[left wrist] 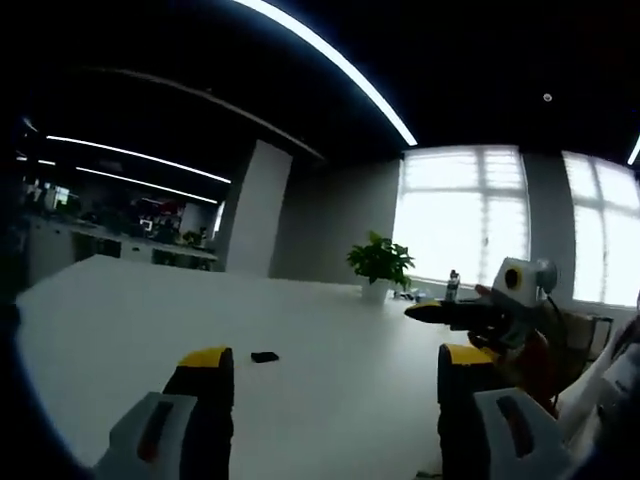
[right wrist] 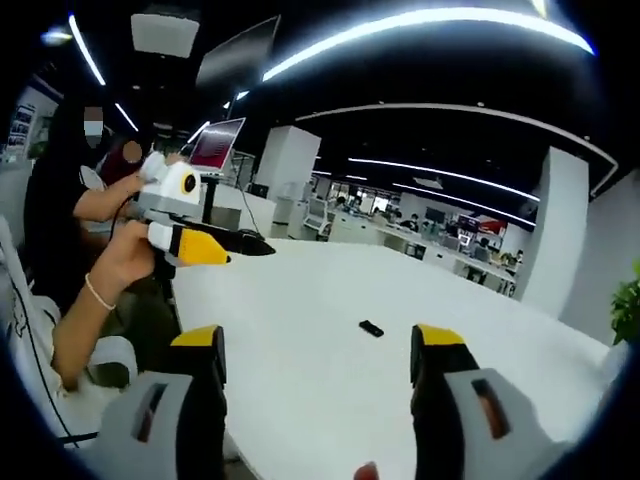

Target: Snap the two parts of the plastic buckle together until the buckle closes and remains connected.

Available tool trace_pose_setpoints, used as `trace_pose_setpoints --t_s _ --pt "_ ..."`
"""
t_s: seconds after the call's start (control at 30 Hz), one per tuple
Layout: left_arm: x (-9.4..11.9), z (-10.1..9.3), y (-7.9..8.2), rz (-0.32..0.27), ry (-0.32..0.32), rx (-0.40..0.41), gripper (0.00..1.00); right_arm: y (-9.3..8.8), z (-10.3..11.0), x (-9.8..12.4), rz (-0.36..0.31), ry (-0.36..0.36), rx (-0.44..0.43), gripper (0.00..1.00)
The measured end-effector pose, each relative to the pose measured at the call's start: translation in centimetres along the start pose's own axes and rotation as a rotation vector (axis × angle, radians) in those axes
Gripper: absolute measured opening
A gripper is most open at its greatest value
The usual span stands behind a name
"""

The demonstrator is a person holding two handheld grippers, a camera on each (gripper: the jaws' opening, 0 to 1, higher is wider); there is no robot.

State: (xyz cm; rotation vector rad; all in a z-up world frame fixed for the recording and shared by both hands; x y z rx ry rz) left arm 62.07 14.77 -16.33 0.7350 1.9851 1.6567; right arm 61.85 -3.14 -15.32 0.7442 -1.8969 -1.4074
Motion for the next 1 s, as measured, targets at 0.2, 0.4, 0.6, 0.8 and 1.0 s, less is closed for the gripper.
trace_pose_setpoints --t_s 0.2,0.4,0.6,0.8,1.0 --pt "0.7 -0.3 -1.1 0.054 0.064 -0.032 0.99 -2.4 -0.9 1.9 0.103 -0.09 -0.044 0.92" --pt "0.8 -1.2 -1.1 0.044 0.036 -0.042 0.99 -3.2 -1.6 3.6 0.089 -0.153 -0.11 0.99" --pt "0.4 -2.7 -0.9 0.051 0.02 -0.075 0.99 -3.7 -1.7 4.4 0.101 -0.194 -0.119 1.0" --pt "0.6 -4.6 -0.6 0.048 -0.023 -0.086 0.99 -3.8 -1.2 4.3 0.091 -0.185 -0.133 1.0" --pt "1.5 -5.1 -0.2 0.039 0.005 -0.115 0.99 -4.5 -1.0 4.6 0.101 -0.187 -0.154 1.0"
Point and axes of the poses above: the point that each gripper's makers call its tool centre point, and the gripper's own axes: x roughly backward along the fingers, z roughly to its left, y roughly out of its top, the point moved 4 cm from there along x, roughly backward along the fingers, and after that the axes turned 4 degrees about -x, right-handed, at the moved point
